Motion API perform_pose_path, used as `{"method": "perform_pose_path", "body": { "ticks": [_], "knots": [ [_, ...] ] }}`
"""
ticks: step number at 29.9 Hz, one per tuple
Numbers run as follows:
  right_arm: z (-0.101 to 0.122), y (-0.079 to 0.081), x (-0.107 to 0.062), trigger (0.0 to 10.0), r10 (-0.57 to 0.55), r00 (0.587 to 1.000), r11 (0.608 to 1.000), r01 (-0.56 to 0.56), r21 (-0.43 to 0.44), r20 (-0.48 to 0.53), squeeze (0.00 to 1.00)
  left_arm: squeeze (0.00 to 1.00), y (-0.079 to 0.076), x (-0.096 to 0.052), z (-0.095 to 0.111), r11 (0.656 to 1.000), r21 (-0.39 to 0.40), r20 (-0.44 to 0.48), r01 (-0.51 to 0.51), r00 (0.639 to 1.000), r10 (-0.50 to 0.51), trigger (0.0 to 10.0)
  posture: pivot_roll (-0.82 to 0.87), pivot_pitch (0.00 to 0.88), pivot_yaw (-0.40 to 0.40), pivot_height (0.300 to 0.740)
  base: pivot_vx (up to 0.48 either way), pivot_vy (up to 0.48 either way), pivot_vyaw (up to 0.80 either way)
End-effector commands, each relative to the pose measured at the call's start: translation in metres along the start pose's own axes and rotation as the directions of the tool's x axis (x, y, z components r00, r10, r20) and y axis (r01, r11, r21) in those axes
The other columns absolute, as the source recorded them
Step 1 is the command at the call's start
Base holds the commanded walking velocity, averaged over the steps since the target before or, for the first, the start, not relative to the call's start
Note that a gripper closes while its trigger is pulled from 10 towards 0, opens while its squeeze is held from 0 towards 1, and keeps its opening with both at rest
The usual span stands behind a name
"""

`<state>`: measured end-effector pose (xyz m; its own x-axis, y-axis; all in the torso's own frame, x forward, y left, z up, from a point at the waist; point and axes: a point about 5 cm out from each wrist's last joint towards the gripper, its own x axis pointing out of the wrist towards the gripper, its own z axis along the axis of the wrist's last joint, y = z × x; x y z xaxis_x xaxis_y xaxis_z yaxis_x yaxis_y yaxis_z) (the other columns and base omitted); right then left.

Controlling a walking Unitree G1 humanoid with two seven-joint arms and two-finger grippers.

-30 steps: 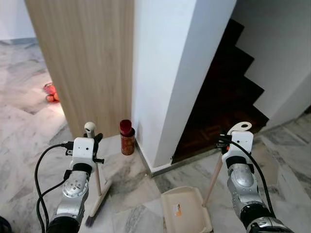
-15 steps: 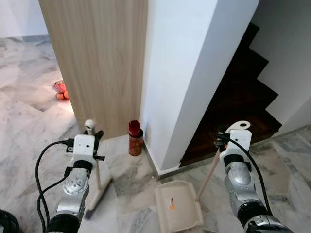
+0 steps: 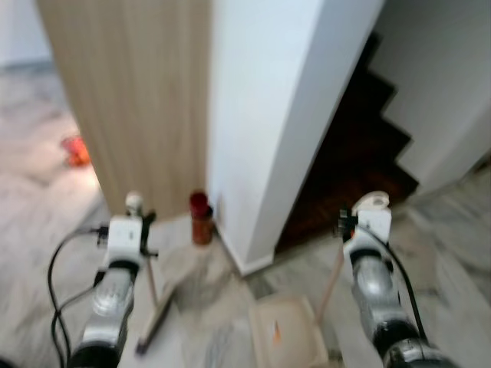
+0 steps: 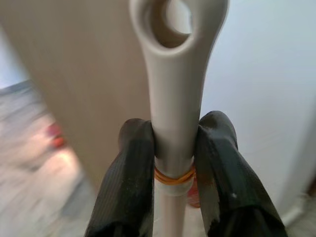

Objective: Sweep floor

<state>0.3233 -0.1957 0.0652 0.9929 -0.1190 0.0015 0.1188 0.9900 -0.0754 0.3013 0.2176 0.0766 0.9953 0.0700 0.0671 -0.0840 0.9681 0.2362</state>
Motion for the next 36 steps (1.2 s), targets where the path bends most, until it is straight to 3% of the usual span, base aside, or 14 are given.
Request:
{"method": "perform_pose_path", "body": {
  "ticks": [1,12,23,32,36],
  "knots": [
    [0.002,-0.011,0.001,10.0,-0.029,1.000,0.999,0.029,-0.018,0.008,0.00,0.00,-0.011,0.004,0.008,1.000,-0.014,0.037,0.028,0.999,-0.028,10.0,0.03,0.000,-0.082,0.740,0.000,0.000,-0.80],
    [0.000,-0.012,0.000,10.0,-0.036,0.999,0.999,0.036,-0.023,0.002,0.00,0.00,-0.012,0.005,0.008,0.999,-0.013,0.040,0.039,0.998,-0.038,10.0,0.04,0.000,-0.075,0.740,0.000,0.000,-0.80],
    [-0.001,0.003,-0.003,10.0,-0.034,0.999,0.999,0.034,-0.012,0.011,0.00,0.00,-0.003,0.010,0.009,0.998,0.016,0.026,0.063,0.998,-0.063,10.0,0.02,0.000,-0.013,0.740,0.000,0.000,-0.80],
    [-0.007,0.014,-0.009,10.0,-0.002,1.000,1.000,0.002,-0.010,0.002,0.00,0.00,-0.004,0.014,0.012,0.999,0.009,0.028,0.051,0.998,-0.051,10.0,-0.01,0.000,-0.025,0.740,0.000,0.000,-0.80],
    [-0.007,0.009,-0.009,10.0,-0.015,1.000,1.000,0.015,-0.012,-0.003,0.00,0.00,-0.008,0.015,0.012,0.999,0.001,0.029,0.050,0.998,-0.050,10.0,0.00,0.000,-0.033,0.740,0.000,0.000,-0.79]
  ]
}}
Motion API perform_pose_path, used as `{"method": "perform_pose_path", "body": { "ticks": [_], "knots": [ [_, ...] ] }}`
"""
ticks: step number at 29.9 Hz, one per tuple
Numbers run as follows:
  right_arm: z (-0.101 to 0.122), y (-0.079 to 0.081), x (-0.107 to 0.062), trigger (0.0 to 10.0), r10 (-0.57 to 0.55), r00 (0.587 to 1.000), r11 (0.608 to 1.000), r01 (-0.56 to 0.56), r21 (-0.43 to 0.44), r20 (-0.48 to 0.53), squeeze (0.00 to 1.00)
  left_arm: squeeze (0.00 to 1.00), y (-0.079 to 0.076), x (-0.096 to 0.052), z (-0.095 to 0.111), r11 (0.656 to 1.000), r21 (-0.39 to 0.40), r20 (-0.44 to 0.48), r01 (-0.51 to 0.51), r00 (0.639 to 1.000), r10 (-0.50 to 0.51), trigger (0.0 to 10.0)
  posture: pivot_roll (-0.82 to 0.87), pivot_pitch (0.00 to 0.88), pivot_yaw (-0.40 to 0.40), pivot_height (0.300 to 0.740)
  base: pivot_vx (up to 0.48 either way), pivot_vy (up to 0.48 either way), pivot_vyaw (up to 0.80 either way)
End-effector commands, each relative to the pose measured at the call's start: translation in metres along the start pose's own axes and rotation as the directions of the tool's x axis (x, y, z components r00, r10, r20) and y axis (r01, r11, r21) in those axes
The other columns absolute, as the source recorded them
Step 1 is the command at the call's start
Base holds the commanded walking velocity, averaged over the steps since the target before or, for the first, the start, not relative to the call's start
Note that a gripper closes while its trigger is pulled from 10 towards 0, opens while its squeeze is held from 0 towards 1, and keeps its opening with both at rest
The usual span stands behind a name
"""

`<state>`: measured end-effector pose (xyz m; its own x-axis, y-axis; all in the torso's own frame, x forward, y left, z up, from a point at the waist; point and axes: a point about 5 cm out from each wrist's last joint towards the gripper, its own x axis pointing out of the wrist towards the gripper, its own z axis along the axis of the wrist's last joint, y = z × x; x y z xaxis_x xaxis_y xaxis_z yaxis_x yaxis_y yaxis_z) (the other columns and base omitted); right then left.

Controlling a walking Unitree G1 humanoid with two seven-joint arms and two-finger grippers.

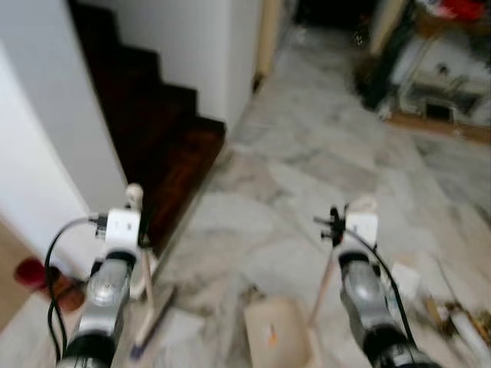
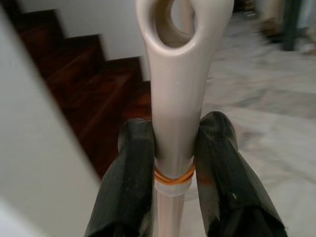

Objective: Sweep floor

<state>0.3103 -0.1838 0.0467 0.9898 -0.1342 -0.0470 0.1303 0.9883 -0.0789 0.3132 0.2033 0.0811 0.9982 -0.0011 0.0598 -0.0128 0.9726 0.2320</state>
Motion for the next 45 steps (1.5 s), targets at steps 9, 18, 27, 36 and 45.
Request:
{"method": "perform_pose_path", "body": {
  "ticks": [9,18,27,36,45],
  "knots": [
    [0.013,-0.021,0.009,10.0,-0.059,0.998,0.998,0.059,0.003,0.035,0.00,0.00,0.008,0.001,0.004,0.999,-0.002,0.029,-0.039,0.999,0.039,10.0,0.02,0.000,-0.060,0.740,0.000,0.000,-0.79],
    [0.016,-0.022,0.012,10.0,-0.048,0.998,0.999,0.048,-0.004,0.045,0.00,0.00,0.003,-0.003,0.002,0.999,-0.015,0.026,-0.047,0.999,0.047,10.0,0.01,0.000,-0.073,0.740,0.000,0.000,-0.79],
    [0.018,-0.023,0.011,10.0,-0.037,0.997,0.999,0.038,-0.018,0.061,0.00,0.00,0.000,-0.003,0.002,0.999,-0.019,0.025,-0.046,0.999,0.046,10.0,0.01,0.000,-0.071,0.740,0.000,0.000,-0.44],
    [0.014,-0.004,0.013,10.0,0.023,0.999,0.997,-0.021,-0.078,0.022,0.00,0.00,0.018,0.000,0.000,0.986,-0.108,-0.011,-0.127,0.992,0.127,10.0,0.01,0.000,-0.060,0.740,0.000,0.000,0.00],
    [0.061,0.001,0.042,10.0,-0.005,0.992,0.999,0.011,-0.052,0.129,0.00,0.00,0.019,0.011,0.006,0.986,-0.119,-0.006,-0.116,0.993,0.116,10.0,-0.02,0.000,-0.037,0.740,0.000,0.000,0.00]
  ]
}}
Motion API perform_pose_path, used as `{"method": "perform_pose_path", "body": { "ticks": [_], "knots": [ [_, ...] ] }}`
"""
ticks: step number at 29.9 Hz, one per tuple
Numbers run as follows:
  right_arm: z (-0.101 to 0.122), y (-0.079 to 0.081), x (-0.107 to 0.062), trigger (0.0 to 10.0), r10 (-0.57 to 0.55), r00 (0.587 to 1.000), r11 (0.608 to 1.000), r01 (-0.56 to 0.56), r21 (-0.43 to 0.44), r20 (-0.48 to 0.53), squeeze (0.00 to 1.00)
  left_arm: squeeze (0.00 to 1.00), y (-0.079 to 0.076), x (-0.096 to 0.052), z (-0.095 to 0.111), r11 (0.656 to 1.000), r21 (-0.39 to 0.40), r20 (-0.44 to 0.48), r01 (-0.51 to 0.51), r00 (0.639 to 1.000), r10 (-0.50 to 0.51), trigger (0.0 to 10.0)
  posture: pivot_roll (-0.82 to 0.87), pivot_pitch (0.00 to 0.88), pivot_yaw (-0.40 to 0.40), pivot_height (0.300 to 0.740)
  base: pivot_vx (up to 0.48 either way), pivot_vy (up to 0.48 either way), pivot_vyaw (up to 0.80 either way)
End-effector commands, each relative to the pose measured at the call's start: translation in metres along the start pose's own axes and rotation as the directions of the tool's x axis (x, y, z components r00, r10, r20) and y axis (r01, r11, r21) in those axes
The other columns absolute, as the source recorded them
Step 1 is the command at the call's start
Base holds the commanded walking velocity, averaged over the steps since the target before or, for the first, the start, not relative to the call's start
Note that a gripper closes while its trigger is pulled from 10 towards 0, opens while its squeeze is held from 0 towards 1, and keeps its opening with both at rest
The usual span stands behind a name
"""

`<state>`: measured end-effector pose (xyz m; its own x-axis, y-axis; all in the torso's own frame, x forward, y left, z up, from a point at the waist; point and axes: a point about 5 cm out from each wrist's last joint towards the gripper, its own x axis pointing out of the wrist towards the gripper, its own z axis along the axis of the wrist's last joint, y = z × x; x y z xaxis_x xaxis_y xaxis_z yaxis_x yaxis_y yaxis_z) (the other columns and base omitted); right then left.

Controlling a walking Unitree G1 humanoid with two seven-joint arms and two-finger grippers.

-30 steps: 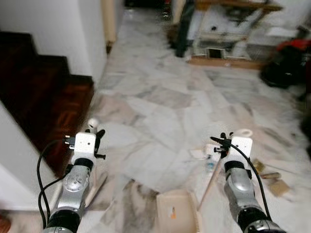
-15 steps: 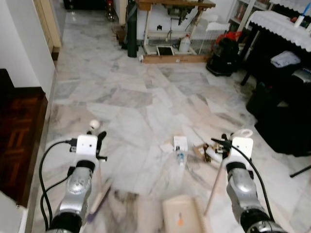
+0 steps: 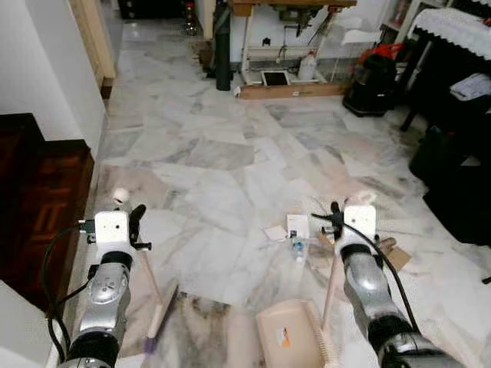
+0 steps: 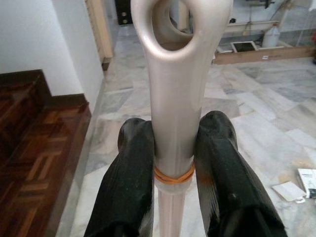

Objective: Sweep floor

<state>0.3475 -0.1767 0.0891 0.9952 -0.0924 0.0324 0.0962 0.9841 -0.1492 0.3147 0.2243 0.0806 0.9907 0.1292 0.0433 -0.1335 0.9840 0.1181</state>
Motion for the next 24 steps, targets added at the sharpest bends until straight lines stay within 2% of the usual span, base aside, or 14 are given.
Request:
{"method": "perform_pose_path", "body": {
  "ticks": [1,5,8,13,17,20,24],
  "knots": [
    [0.015,-0.009,0.010,10.0,-0.043,0.998,0.999,0.043,0.017,0.044,0.00,0.00,-0.004,0.008,0.011,1.000,-0.013,0.039,0.012,0.999,-0.011,10.0,-0.02,0.000,-0.037,0.740,0.000,0.000,0.00],
    [0.028,-0.009,0.016,10.0,-0.102,0.992,0.985,0.090,0.146,0.079,0.00,0.00,-0.005,0.010,0.012,0.999,-0.018,0.041,0.026,0.999,-0.026,10.0,-0.02,0.000,-0.024,0.740,0.000,0.000,0.00],
    [0.022,-0.004,0.012,10.0,-0.090,0.993,0.988,0.079,0.135,0.076,0.00,0.00,-0.006,0.009,0.011,0.999,-0.019,0.040,0.029,0.999,-0.028,10.0,-0.01,0.000,-0.027,0.740,0.000,0.000,0.00],
    [-0.006,-0.004,-0.007,10.0,-0.060,0.998,0.995,0.057,0.076,0.028,0.00,0.00,-0.003,0.006,0.008,1.000,-0.019,0.034,0.017,0.999,-0.016,10.0,0.00,0.000,-0.039,0.740,0.000,0.000,0.00],
    [-0.025,-0.025,-0.026,10.0,-0.101,0.995,0.993,0.100,0.064,0.008,0.00,0.00,-0.002,0.001,0.000,1.000,-0.021,0.016,0.013,1.000,-0.012,10.0,-0.01,0.000,-0.038,0.740,0.000,0.000,0.00],
    [-0.028,-0.035,-0.029,10.0,-0.138,0.990,0.988,0.138,0.069,0.004,0.00,0.00,-0.004,0.000,-0.001,1.000,-0.024,0.014,0.015,1.000,-0.015,10.0,-0.02,0.000,-0.037,0.740,0.000,0.000,0.00],
    [-0.027,-0.038,-0.028,10.0,-0.146,0.989,0.987,0.145,0.064,0.009,0.00,0.00,-0.005,0.001,0.000,0.999,-0.031,0.014,0.009,1.000,-0.009,10.0,-0.02,0.000,-0.045,0.740,0.000,0.000,0.00]
  ]
}}
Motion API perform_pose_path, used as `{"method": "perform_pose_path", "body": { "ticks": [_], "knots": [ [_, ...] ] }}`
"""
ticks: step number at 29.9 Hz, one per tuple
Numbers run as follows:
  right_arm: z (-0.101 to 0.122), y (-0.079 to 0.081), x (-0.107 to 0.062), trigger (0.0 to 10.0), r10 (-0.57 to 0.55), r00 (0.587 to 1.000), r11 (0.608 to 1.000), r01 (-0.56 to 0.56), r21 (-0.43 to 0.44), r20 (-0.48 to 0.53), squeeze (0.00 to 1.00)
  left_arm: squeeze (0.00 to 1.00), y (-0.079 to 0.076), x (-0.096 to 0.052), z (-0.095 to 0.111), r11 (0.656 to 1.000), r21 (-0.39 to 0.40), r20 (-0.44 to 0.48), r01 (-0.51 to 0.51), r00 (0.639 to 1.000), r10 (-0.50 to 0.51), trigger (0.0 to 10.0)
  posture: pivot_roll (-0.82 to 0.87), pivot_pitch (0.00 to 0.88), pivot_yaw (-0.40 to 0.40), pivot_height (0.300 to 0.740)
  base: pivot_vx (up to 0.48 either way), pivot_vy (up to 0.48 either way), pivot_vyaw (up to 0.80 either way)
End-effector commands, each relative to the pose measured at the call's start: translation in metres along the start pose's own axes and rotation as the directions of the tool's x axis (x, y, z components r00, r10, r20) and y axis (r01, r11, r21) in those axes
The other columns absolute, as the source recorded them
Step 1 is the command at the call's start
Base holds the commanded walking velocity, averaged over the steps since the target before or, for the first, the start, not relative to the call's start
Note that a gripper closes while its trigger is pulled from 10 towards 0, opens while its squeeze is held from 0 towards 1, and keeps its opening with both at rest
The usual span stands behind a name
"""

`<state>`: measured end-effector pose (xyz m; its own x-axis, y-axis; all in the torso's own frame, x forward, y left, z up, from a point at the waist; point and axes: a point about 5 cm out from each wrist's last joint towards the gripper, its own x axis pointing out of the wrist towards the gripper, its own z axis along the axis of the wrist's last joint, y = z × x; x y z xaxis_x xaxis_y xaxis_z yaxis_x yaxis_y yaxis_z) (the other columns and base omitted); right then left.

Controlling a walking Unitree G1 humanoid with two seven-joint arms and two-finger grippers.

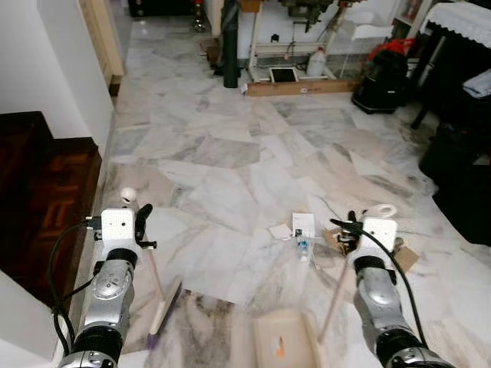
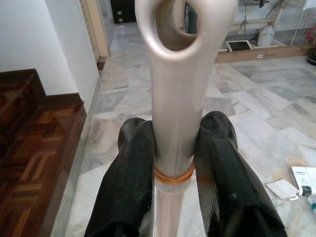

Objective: Sweep floor

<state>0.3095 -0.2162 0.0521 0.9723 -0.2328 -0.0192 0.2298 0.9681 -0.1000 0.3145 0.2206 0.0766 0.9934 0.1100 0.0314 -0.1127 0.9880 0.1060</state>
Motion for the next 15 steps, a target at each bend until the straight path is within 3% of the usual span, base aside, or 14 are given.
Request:
{"method": "perform_pose_path", "body": {
  "ticks": [1,15],
  "knots": [
    [0.0160,0.0002,0.0071,10.0,-0.009,0.997,1.000,0.007,0.021,0.083,0.00,0.00,-0.0007,0.0016,0.0035,1.000,-0.019,0.024,-0.014,1.000,0.015,10.0,-0.02,0.000,-0.050,0.740,0.000,0.000,0.00],
    [0.0176,0.0073,0.0095,10.0,0.030,0.997,0.999,-0.032,0.035,0.070,0.00,0.00,0.0040,-0.0051,-0.0015,0.999,-0.022,0.019,-0.049,0.999,0.050,10.0,0.00,0.000,-0.078,0.740,0.000,0.000,0.00]
  ]
}}
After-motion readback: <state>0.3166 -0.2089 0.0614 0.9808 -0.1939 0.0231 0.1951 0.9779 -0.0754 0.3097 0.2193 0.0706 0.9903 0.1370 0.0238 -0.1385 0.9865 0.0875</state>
